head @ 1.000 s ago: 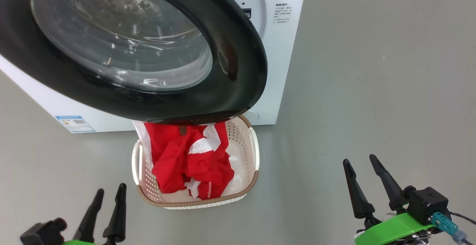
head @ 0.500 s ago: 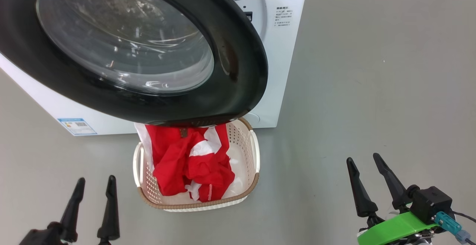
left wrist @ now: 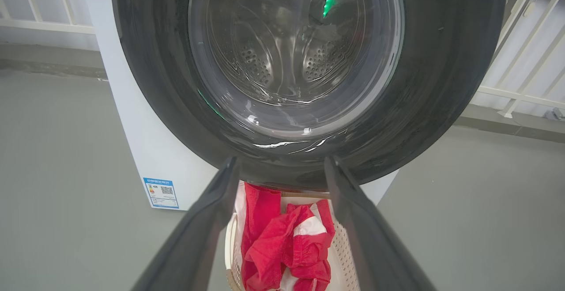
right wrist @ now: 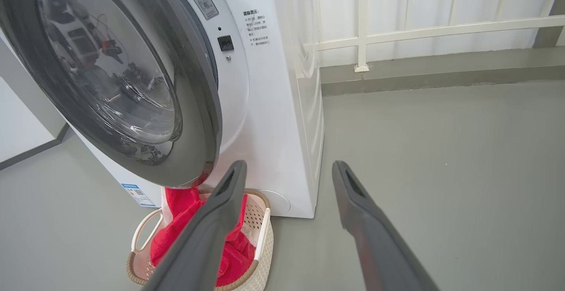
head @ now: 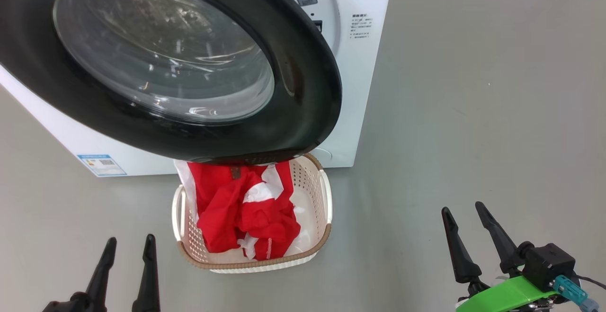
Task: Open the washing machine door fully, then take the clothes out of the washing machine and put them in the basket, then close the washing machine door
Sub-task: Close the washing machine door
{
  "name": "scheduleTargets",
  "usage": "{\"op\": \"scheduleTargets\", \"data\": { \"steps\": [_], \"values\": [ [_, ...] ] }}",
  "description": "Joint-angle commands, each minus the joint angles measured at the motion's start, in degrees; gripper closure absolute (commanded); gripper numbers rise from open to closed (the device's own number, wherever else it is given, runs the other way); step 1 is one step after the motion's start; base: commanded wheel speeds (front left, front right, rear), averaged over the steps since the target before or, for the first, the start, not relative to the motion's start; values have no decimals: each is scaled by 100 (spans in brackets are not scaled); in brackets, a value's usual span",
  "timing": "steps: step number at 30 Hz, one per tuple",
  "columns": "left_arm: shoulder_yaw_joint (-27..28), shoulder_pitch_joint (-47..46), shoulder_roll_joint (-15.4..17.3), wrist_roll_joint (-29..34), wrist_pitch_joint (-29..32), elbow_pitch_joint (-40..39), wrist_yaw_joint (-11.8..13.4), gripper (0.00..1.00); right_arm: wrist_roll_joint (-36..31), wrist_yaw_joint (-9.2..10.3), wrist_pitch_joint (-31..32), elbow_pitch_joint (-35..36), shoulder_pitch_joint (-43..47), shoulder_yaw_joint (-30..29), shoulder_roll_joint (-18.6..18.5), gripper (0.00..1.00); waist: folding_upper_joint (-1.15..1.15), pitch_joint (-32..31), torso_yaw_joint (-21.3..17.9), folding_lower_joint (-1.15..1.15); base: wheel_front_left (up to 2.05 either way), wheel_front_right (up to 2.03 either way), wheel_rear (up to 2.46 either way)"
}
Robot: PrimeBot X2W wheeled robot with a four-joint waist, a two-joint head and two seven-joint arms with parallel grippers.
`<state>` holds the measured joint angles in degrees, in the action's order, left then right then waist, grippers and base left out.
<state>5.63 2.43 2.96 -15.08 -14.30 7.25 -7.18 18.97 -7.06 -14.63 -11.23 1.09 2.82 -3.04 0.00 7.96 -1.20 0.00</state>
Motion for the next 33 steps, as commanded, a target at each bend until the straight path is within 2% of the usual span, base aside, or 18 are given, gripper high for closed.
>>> {"op": "scheduleTargets", "data": {
  "steps": [1, 2, 3, 4, 5, 14, 23, 33],
  "values": [
    [193, -5, 39, 38, -70, -136, -31, 0, -66, -43, -37, 153, -50, 170, -63, 0, 0, 0, 30, 0, 0, 0, 0],
    [174, -12, 33, 39, -70, -134, -31, 0, -61, -43, -37, 151, -55, 186, -66, 40, 0, 7, 53, 0, 0, 0, 0],
    [148, -25, 28, 41, -70, -130, -31, 0, -53, -43, -37, 149, -64, 200, -67, 74, 0, 14, 81, 0, 0, 0, 0],
    [148, -25, 28, 41, -70, -130, -31, 0, -53, -43, -37, 149, -64, 200, -67, 74, 0, 14, 81, 0, 0, 0, 0],
    [119, -42, 24, 42, -70, -124, -31, 0, -46, -43, -37, 147, -75, 226, -72, 100, 0, 22, 115, 0, 0, 0, 0],
    [-88, -182, -4, -16, -70, -103, -31, 0, 3, -43, -37, 97, -459, 555, -88, 100, 0, 159, 470, 0, 0, 0, 0],
    [-341, -415, -7, -291, -70, -81, -31, 0, 59, -43, -37, 63, -1563, 997, -118, 100, 0, 533, 815, 0, 0, 0, 0],
    [-608, -844, -8, -506, -70, -38, -31, 0, 65, -43, -37, -107, -2564, 979, -181, 100, 0, 1047, 1227, 0, 0, 0, 0]
  ]
}}
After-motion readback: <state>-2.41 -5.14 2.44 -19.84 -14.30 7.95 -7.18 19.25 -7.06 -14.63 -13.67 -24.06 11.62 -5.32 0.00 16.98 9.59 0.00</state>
